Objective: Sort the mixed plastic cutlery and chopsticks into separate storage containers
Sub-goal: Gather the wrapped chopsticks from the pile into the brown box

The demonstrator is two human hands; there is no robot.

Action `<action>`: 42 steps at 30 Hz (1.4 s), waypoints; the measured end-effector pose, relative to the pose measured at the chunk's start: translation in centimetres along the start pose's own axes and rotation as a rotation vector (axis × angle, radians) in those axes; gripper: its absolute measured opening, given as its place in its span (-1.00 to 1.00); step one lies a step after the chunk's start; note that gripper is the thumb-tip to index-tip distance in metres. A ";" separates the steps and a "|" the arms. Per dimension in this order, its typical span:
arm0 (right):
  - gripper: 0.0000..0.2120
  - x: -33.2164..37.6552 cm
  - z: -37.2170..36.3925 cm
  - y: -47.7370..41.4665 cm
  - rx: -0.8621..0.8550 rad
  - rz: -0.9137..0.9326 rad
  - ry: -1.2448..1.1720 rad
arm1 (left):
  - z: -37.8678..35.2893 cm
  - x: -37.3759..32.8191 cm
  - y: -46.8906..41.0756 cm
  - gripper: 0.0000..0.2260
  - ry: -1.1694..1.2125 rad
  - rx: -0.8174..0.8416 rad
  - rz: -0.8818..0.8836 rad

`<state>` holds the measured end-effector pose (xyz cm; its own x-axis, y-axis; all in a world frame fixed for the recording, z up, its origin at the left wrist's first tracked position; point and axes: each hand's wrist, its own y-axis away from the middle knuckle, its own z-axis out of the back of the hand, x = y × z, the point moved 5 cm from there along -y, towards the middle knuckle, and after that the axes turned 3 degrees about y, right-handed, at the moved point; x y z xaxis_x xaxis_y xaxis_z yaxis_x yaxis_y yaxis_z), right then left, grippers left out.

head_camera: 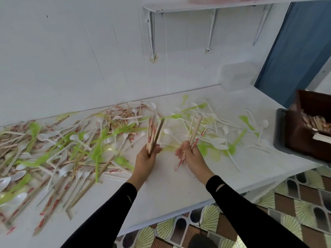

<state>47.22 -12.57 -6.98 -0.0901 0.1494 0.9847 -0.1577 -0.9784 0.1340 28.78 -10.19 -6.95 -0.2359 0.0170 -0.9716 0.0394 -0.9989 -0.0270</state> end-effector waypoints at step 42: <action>-0.74 2.5 49.6 -5.3 -0.330 -0.375 0.245 | -60.3 -14.4 -3.6 -0.56 -0.482 0.977 0.116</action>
<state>96.59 -14.07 0.34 -0.1882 0.5458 0.8165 -0.5189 -0.7611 0.3891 90.64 -4.15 -6.99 -0.6443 0.1138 -0.7562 -0.6506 -0.6013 0.4638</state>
